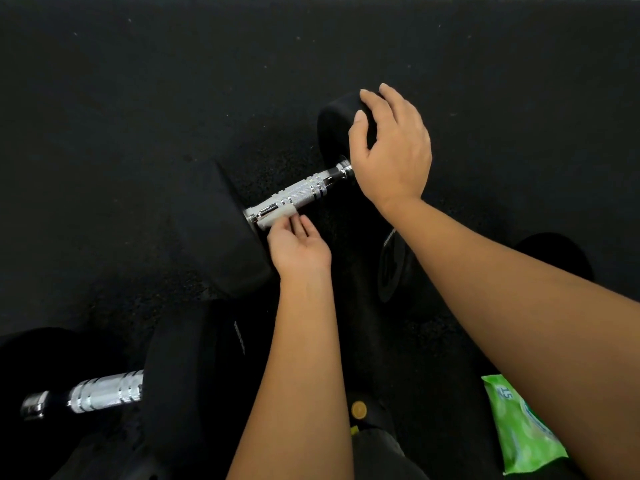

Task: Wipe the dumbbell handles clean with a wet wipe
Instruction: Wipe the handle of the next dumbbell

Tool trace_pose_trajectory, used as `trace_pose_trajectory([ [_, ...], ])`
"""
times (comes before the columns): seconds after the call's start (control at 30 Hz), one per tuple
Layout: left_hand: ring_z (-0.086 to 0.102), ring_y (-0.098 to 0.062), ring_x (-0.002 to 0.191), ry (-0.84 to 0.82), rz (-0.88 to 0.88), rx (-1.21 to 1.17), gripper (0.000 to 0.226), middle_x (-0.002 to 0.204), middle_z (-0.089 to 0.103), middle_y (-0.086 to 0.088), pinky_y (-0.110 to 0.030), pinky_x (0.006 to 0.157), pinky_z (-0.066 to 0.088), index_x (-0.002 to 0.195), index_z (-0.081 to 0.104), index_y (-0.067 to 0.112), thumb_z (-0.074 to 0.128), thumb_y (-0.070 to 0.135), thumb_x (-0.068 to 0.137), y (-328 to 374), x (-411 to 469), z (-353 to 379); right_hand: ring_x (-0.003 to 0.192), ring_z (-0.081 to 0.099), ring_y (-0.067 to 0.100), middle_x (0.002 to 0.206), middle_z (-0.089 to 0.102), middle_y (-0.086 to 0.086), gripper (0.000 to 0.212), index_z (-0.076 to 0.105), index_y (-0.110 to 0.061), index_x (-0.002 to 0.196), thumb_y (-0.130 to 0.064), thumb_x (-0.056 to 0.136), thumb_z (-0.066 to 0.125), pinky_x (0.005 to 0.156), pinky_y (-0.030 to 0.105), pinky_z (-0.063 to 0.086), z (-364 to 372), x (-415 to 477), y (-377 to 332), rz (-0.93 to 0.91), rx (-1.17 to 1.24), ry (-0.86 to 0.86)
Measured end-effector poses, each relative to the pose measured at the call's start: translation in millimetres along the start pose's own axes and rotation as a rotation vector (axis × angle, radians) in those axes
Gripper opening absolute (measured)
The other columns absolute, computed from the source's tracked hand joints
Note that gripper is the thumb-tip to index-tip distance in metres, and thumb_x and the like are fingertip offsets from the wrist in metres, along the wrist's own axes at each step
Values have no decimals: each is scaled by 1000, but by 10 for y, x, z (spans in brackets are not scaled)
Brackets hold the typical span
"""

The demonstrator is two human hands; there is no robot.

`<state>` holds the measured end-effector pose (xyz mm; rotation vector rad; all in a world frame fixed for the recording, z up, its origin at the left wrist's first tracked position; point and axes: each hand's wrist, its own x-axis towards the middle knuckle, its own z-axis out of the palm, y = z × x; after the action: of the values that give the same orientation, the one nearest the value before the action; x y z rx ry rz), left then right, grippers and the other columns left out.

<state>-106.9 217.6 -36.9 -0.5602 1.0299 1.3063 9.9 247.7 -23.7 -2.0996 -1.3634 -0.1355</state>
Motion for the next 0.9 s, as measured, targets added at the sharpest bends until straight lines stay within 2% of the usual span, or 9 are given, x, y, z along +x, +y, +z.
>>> trace_pose_trajectory([
  [0.07, 45, -14, 128, 27, 25, 39, 38, 136, 51, -4, -22, 104, 33, 130, 48, 2, 38, 0, 94, -9, -6, 41, 126, 46, 16, 134, 53, 0, 45, 58, -21, 124, -39, 92, 33, 103, 31, 35, 2, -2, -2, -2, 1, 4],
  [0.17, 50, -15, 116, 47, 86, 104, 35, 111, 58, -3, -21, 99, 36, 115, 56, 3, 36, -8, 89, -8, 23, 98, 125, 48, 17, 133, 55, 1, 44, 59, -20, 123, -38, 91, 35, 102, 32, 38, 8, 3, -1, -9, 15, 15],
  [0.3, 54, -13, 86, 68, 194, 120, 38, 95, 57, -2, -16, 72, 43, 99, 55, 8, 27, -14, 86, 4, 169, 161, 124, 48, 18, 133, 55, 2, 43, 60, -20, 123, -38, 91, 36, 102, 35, 40, 13, 9, 14, -12, 19, 12],
  [0.43, 55, -21, 113, 9, 143, 113, 45, 130, 55, -10, -31, 95, 43, 129, 49, 5, 22, -5, 95, 51, 319, 187, 122, 51, 20, 129, 57, 3, 42, 62, -18, 120, -36, 91, 38, 100, 35, 42, 26, 3, 16, -22, 35, 46],
  [0.57, 54, -19, 90, 24, 128, 153, 42, 101, 56, -10, -28, 85, 44, 106, 55, -1, 20, -16, 88, 88, 207, 147, 121, 52, 19, 129, 58, 3, 41, 62, -18, 120, -36, 91, 39, 100, 36, 43, 34, 5, 22, -25, 39, 51],
  [0.67, 48, -26, 121, -14, 116, 95, 47, 129, 49, -17, -31, 108, 33, 122, 48, -10, 19, -21, 86, 53, -3, 51, 121, 51, 19, 129, 58, 3, 40, 62, -19, 120, -35, 91, 40, 100, 35, 42, 32, 4, 29, -27, 37, 47],
  [0.73, 57, -19, 97, 38, 34, -64, 31, 110, 56, -15, -17, 99, 35, 104, 57, -7, 29, -13, 92, 73, -55, 40, 120, 52, 19, 129, 58, 3, 40, 62, -18, 119, -35, 91, 40, 99, 35, 43, 35, 7, 24, -27, 46, 55],
  [0.8, 43, -7, 61, -50, 22, 34, 30, 74, 50, -7, -13, 83, 39, 69, 49, 4, 36, -4, 94, 28, -76, 80, 120, 53, 20, 128, 59, 3, 39, 63, -18, 118, -35, 90, 41, 98, 36, 43, 44, 5, 24, -23, 49, 65],
  [0.9, 36, -9, 59, -43, 101, 43, 35, 65, 38, -2, -15, 88, 41, 62, 38, 8, 27, -13, 87, 33, -14, 108, 120, 53, 20, 128, 59, 3, 40, 63, -18, 118, -35, 90, 40, 99, 36, 43, 47, 4, 25, -25, 47, 66],
])
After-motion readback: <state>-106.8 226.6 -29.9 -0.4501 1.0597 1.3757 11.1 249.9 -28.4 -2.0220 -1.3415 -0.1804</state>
